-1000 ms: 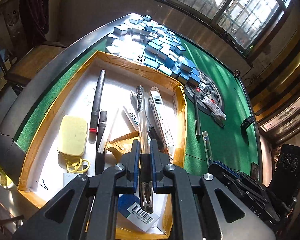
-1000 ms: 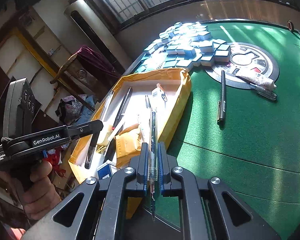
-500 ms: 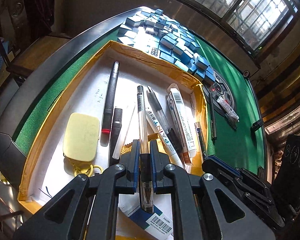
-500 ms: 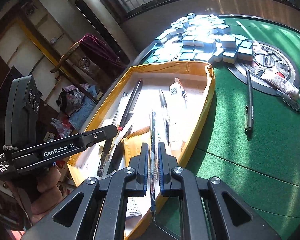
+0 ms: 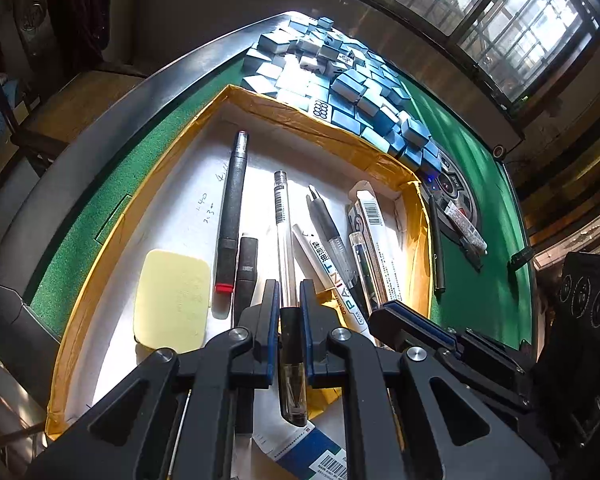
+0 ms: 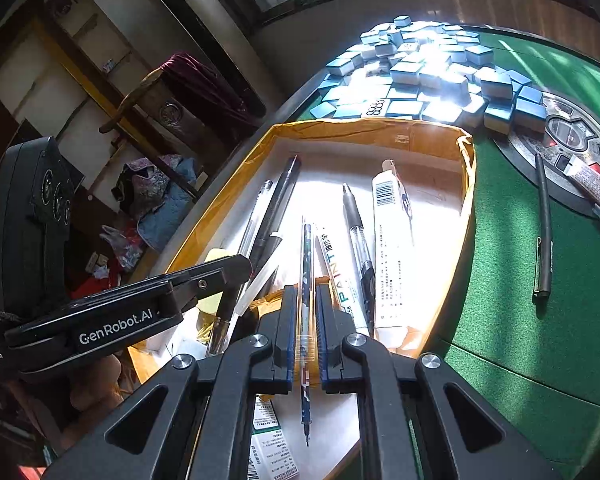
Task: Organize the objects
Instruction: 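Carry the gel pen and blue-ink pen with both tools over the tray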
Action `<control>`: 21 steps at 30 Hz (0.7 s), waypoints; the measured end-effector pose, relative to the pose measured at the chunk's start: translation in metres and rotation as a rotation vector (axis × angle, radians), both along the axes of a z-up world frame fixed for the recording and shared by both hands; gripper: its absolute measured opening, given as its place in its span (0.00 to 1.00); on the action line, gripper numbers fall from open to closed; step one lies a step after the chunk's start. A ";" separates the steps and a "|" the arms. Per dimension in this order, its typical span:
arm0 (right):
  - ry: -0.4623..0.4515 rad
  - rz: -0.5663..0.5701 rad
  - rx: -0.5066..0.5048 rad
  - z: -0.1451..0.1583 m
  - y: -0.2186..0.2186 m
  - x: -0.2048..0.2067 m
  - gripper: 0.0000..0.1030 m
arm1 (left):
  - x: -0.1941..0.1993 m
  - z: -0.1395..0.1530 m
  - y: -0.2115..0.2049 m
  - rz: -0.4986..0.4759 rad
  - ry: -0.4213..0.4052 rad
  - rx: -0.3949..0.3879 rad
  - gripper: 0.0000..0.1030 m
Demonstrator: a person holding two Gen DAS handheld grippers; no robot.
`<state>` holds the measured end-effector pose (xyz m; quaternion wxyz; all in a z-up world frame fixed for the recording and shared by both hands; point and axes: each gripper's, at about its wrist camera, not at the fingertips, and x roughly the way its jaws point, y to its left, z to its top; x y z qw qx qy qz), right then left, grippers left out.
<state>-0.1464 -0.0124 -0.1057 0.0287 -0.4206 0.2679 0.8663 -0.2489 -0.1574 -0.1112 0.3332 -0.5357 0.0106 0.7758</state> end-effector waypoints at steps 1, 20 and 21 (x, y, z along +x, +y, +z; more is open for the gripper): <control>-0.001 0.000 -0.001 0.000 0.000 -0.002 0.08 | -0.002 0.001 0.001 -0.002 0.003 0.000 0.07; -0.042 -0.025 0.017 -0.011 0.006 -0.024 0.08 | -0.032 -0.016 0.026 -0.055 -0.027 -0.017 0.07; -0.049 -0.028 0.022 -0.012 0.007 -0.025 0.08 | -0.033 -0.017 0.026 -0.054 -0.029 -0.018 0.07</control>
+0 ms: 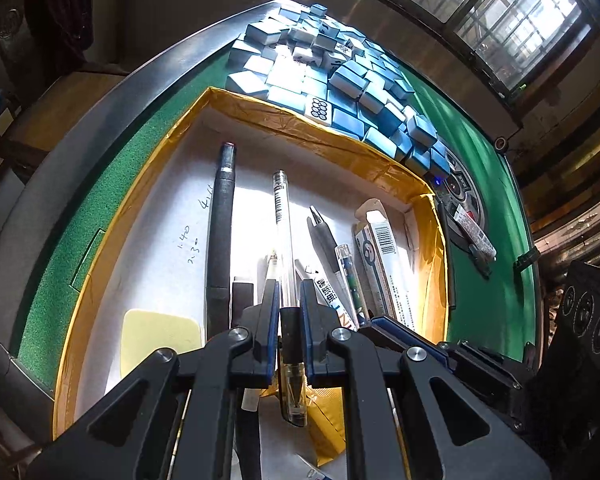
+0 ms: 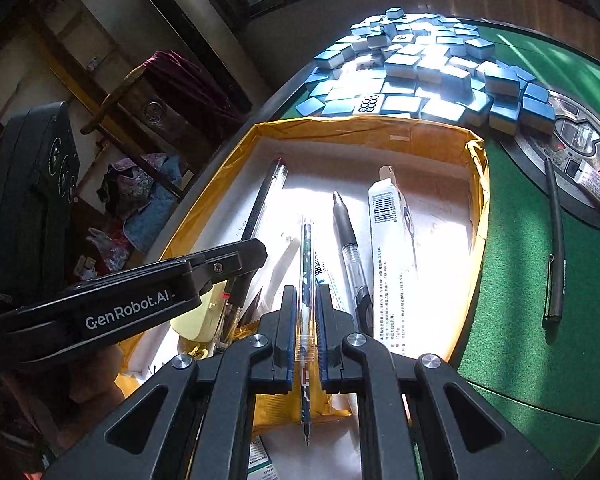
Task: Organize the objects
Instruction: 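Carry the gel pen and blue-ink pen with both tools over the tray, then open both tools to drop the two pens into the tray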
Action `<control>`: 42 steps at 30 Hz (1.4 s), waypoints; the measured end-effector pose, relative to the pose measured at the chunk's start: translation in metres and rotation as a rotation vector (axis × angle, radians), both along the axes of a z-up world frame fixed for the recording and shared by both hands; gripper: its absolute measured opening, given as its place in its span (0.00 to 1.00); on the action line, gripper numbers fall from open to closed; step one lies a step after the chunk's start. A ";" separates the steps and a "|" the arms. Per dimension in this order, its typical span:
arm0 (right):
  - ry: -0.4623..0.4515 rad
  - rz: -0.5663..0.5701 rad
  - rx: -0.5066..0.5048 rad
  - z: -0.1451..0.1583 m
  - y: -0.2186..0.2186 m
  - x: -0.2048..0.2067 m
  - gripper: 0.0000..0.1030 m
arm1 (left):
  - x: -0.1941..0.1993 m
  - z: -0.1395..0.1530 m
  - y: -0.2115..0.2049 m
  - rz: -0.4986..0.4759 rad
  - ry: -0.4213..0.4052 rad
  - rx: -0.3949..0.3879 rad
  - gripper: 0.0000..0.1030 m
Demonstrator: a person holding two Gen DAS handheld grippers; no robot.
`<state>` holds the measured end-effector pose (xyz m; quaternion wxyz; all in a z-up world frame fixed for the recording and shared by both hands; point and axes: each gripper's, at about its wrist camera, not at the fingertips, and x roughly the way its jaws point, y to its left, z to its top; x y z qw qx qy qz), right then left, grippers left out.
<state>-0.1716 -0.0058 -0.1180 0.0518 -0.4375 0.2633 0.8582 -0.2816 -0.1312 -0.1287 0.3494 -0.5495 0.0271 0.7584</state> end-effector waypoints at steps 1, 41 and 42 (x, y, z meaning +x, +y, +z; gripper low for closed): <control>-0.005 -0.002 0.007 -0.001 0.000 -0.001 0.08 | 0.000 -0.001 0.001 0.000 -0.001 -0.002 0.07; 0.094 0.004 0.010 0.026 -0.002 0.041 0.29 | 0.027 0.031 -0.019 0.102 0.021 0.128 0.38; 0.105 -0.001 0.007 0.028 0.000 0.049 0.29 | 0.031 0.034 -0.017 0.094 0.026 0.132 0.38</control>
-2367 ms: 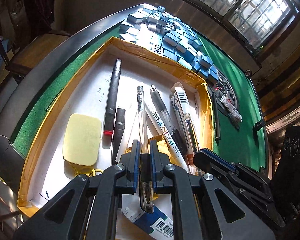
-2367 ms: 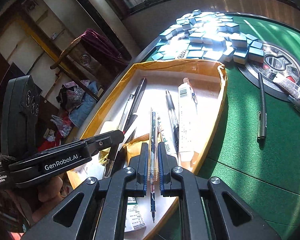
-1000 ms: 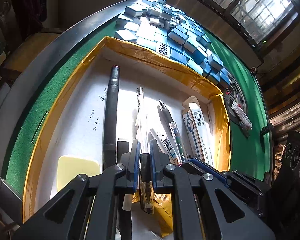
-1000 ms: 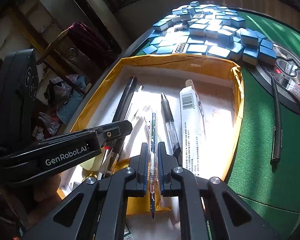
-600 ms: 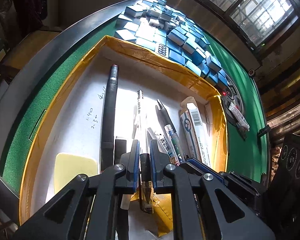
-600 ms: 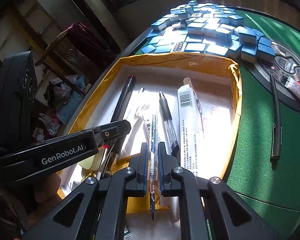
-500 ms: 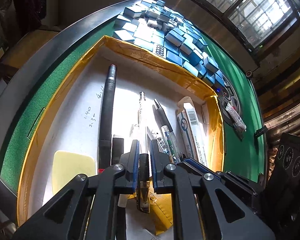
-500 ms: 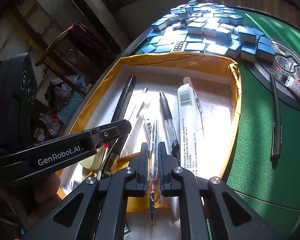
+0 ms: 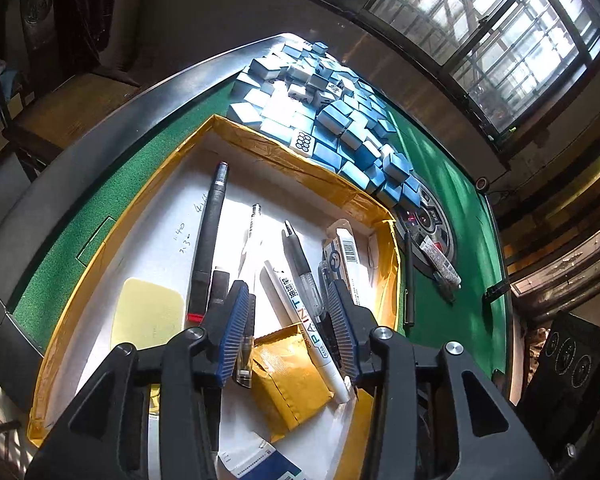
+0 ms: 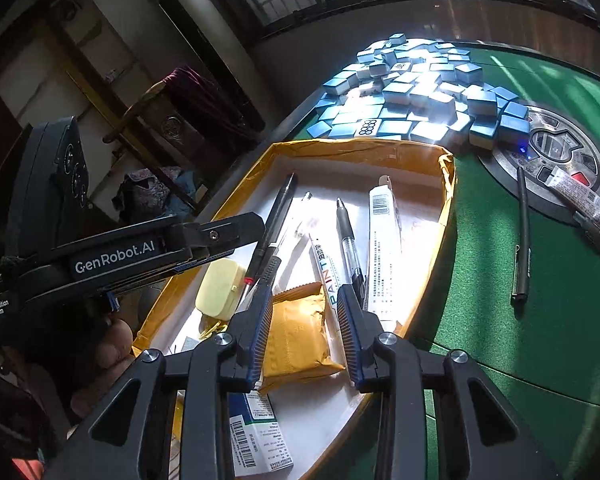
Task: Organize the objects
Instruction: 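Open both tools to drop the two pens into the tray, then move both tools back toward the black marker pen on the felt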
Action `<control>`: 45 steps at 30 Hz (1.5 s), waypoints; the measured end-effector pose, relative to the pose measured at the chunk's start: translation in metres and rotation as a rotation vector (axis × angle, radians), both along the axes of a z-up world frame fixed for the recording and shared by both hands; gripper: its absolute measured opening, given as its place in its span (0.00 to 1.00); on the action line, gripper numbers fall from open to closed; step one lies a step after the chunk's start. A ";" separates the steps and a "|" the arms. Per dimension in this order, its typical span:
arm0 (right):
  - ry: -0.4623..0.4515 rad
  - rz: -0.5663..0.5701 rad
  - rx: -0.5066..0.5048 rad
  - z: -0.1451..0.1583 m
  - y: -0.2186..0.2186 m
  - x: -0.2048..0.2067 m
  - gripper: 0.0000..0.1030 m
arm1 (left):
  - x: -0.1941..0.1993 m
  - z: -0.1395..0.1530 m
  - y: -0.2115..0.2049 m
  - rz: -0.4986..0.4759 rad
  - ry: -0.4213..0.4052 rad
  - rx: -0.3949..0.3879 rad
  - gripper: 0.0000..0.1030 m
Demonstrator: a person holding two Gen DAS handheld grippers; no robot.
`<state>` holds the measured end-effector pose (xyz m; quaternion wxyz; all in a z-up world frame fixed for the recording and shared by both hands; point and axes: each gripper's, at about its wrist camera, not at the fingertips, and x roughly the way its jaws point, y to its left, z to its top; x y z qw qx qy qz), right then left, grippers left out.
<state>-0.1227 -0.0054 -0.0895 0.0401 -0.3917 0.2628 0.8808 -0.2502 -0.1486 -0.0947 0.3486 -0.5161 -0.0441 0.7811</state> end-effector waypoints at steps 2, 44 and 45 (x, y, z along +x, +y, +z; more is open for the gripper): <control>0.019 -0.018 -0.007 0.004 0.006 0.015 0.30 | 0.011 0.006 0.005 -0.020 0.010 0.009 0.38; -0.151 -0.415 -0.094 -0.055 0.133 0.137 0.38 | 0.131 -0.012 0.116 -0.296 0.008 -0.139 0.39; -0.152 -0.417 -0.096 -0.055 0.134 0.137 0.38 | 0.131 -0.013 0.117 -0.297 0.009 -0.143 0.39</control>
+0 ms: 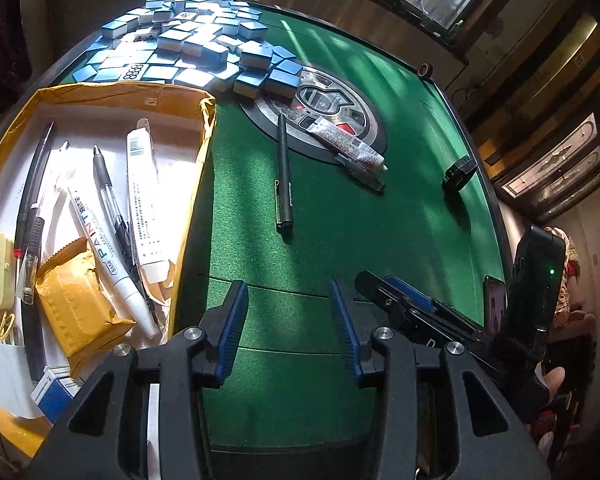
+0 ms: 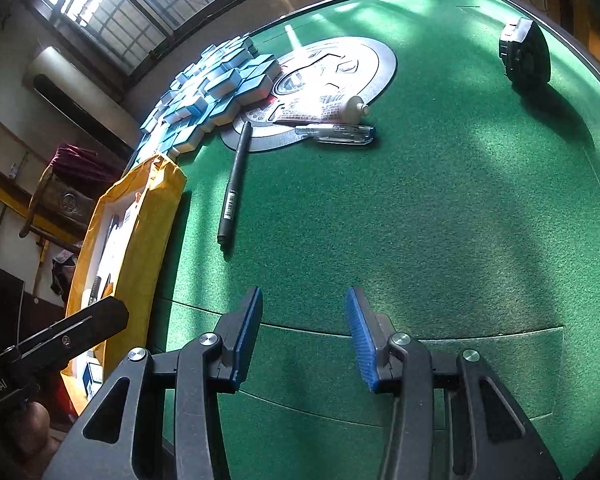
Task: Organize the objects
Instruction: 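Move both tools back toward the black marker pen on the felt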
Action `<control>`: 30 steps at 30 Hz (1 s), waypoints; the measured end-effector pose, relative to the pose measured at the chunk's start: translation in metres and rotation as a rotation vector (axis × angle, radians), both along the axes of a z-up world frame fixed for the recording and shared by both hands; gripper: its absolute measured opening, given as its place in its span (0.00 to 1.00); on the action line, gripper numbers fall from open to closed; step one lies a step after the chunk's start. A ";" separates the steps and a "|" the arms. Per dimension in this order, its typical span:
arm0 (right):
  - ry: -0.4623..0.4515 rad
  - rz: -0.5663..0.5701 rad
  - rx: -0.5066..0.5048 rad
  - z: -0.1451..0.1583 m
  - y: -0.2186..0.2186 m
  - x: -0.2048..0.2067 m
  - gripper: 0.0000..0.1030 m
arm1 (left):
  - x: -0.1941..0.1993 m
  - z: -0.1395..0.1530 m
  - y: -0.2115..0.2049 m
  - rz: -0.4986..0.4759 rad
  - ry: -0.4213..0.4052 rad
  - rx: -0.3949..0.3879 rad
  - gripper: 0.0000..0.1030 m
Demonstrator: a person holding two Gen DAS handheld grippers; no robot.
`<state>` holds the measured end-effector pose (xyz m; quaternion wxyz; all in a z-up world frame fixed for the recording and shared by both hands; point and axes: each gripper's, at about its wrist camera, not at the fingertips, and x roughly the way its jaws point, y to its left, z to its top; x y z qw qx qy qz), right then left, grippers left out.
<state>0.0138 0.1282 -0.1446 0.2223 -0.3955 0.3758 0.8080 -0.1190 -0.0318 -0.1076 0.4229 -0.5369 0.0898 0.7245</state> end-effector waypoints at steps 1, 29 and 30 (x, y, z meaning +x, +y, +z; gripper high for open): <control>-0.001 -0.002 0.000 0.000 0.001 0.000 0.38 | 0.000 -0.001 0.001 0.000 0.001 -0.003 0.39; 0.065 -0.009 -0.042 -0.004 0.024 0.005 0.38 | -0.033 -0.029 0.074 -0.061 0.055 -0.154 0.39; 0.068 -0.008 -0.043 -0.004 0.025 0.005 0.38 | -0.035 -0.030 0.079 -0.061 0.059 -0.155 0.39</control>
